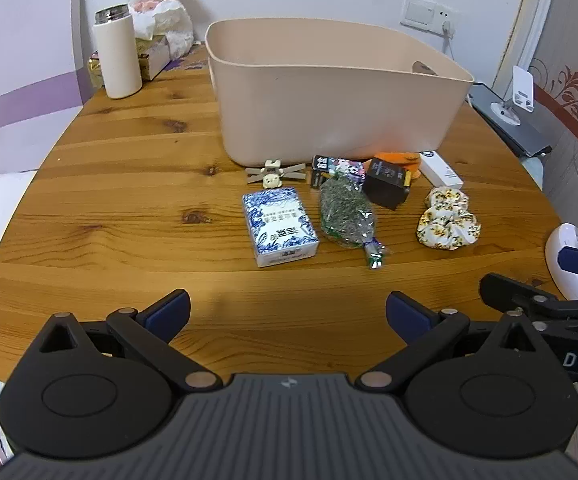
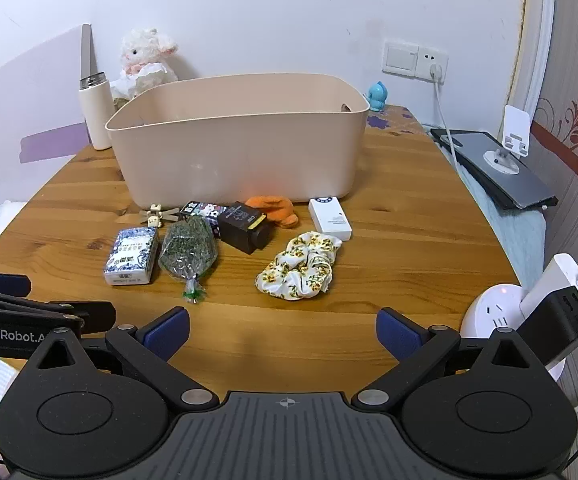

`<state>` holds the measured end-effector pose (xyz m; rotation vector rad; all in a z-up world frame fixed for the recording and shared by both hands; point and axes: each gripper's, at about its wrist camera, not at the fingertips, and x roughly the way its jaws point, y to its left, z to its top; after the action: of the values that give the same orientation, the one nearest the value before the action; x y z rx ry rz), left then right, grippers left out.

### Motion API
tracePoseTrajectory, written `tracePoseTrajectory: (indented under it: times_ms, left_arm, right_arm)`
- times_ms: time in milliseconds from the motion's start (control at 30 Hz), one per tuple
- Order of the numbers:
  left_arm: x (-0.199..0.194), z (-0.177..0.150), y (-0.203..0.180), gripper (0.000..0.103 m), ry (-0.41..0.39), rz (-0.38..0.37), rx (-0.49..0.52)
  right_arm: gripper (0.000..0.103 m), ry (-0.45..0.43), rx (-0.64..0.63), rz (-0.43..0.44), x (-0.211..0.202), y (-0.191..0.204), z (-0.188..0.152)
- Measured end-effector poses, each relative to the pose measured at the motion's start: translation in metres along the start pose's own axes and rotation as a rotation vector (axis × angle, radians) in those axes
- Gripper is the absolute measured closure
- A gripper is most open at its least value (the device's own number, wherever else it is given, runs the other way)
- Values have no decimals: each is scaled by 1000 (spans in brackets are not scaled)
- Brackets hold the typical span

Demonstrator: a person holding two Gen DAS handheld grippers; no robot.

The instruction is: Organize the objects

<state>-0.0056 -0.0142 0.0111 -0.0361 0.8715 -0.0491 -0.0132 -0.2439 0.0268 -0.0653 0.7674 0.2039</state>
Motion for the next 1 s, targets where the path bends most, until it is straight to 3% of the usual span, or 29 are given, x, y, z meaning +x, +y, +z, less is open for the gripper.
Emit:
tracePoseTrajectory:
  times_ms: [533, 1000]
  left_arm:
    - [-17, 4, -6, 0, -68, 37, 29]
    - [-17, 4, -4, 0, -59, 28, 23]
  right_arm:
    - [2, -22, 19, 20, -8, -3, 2]
    - [3, -19, 15, 19, -9, -2, 2]
